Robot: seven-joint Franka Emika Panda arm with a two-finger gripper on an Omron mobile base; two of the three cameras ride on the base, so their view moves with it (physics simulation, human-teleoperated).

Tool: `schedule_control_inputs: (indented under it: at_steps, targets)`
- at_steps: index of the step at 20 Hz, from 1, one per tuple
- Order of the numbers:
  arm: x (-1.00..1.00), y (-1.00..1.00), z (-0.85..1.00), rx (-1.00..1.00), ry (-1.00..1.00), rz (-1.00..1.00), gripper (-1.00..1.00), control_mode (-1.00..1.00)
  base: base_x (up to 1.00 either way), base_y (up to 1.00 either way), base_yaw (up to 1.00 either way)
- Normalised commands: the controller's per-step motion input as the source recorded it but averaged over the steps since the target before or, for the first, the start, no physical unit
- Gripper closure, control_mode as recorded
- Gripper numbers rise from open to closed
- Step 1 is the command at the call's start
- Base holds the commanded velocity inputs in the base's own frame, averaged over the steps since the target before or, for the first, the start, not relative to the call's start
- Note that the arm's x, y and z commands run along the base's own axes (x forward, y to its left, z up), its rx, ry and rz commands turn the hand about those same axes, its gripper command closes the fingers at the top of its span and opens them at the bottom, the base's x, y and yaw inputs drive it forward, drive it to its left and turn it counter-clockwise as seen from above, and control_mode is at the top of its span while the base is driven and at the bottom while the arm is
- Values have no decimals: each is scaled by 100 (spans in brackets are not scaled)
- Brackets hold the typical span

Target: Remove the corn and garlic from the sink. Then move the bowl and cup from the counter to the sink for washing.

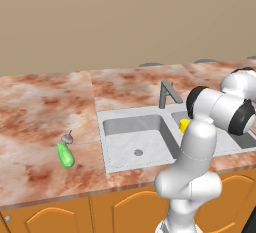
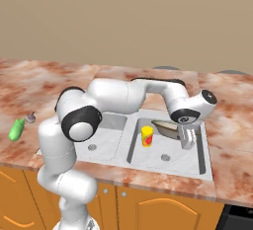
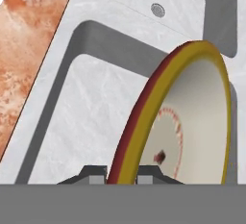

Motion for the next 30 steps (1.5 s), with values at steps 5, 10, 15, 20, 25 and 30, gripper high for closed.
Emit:
schedule_control_inputs:
  at_steps: [5,10,15,20,25,30]
  targets:
    - [0,0,-15,-3,0,0,100,-100,0,0,0]
    - [0,1,-17,-3,0,0,100,-100,0,0,0]
    - [1,2,-19,-3,0,0,100,-100,0,0,0]
    - [7,4,-17,-1,0,0,100,-100,0,0,0]
    - [8,1,-16,-1,0,0,100,-100,0,0,0]
    - [8,0,-17,-1,0,0,100,-100,0,0,0]
